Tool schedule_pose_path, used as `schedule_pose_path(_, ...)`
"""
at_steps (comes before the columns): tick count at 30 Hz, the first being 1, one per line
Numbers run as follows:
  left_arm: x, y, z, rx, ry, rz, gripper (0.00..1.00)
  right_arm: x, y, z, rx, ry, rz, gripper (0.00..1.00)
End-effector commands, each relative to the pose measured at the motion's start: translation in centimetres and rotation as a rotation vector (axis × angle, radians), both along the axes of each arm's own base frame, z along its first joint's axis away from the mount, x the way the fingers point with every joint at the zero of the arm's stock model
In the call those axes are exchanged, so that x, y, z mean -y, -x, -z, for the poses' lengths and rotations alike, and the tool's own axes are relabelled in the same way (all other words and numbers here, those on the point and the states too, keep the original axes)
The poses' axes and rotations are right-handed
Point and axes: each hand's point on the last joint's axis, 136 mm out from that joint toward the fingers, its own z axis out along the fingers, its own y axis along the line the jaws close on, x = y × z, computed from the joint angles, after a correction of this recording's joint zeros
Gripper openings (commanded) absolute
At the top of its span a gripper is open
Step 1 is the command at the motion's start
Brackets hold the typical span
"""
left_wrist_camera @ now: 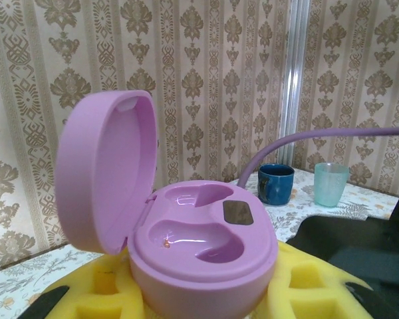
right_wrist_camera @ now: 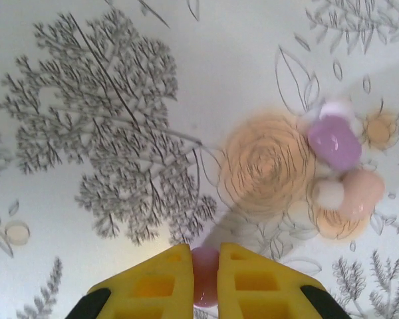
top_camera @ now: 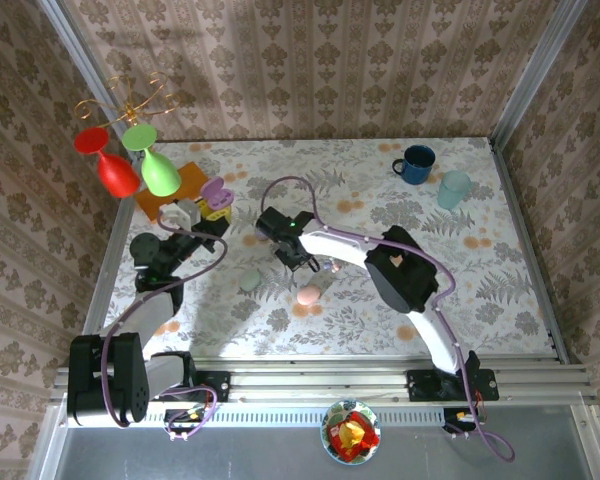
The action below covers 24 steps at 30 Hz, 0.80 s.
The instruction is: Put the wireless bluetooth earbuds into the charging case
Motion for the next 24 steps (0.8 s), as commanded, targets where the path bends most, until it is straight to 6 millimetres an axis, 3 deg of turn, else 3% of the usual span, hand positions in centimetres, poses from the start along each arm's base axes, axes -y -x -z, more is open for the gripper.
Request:
schedule_pose_path(1, 0.6, 0.2, -0.7, 0.041, -0.017, 0.020, 0.24, -0.4, -0.1, -2.5, -0.006, -0.218, 0.101, 0.13)
schedule_pose_path(8, 2.9, 0.5, 0.0, 0.023, -0.048, 0.083, 0.25, 2.0, 0.1, -3.6, -0.093, -0.511, 0.255, 0.14)
schedule_pose_path(15, 5.8, 1.1, 0.5, 0.029, -0.066, 0.139, 0.25, 3.9, 0.3, -6.7, -0.153, -0.806, 0.359, 0.14)
schedule_pose_path(24, 8.9, 1.2, 0.4, 0.037, -0.065, 0.197, 0.24, 4.7, 1.2, -10.5, -0.276, -1.172, 0.424, 0.14)
